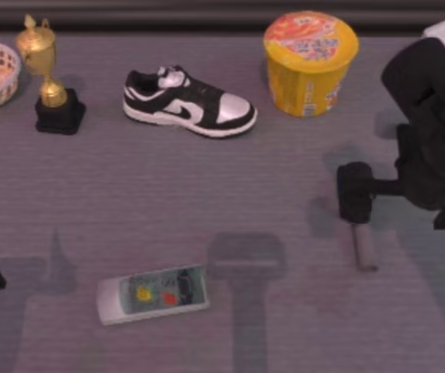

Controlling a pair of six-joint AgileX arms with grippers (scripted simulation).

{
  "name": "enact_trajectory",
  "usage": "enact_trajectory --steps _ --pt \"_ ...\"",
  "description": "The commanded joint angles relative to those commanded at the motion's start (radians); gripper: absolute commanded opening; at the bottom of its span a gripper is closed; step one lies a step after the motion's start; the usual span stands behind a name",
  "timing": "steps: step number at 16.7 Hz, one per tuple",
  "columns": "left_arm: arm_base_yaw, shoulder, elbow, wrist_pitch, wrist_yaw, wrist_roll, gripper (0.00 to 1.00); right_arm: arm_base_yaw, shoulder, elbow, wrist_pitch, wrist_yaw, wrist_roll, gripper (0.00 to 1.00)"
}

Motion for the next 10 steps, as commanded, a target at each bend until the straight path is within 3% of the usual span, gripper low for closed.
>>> enact_trajectory --steps 10 --pt "0.0 0.0 0.0 0.0 0.0 0.0 1.0 0.027 0.116 0.089 -0.049 0.001 0.032 1.0"
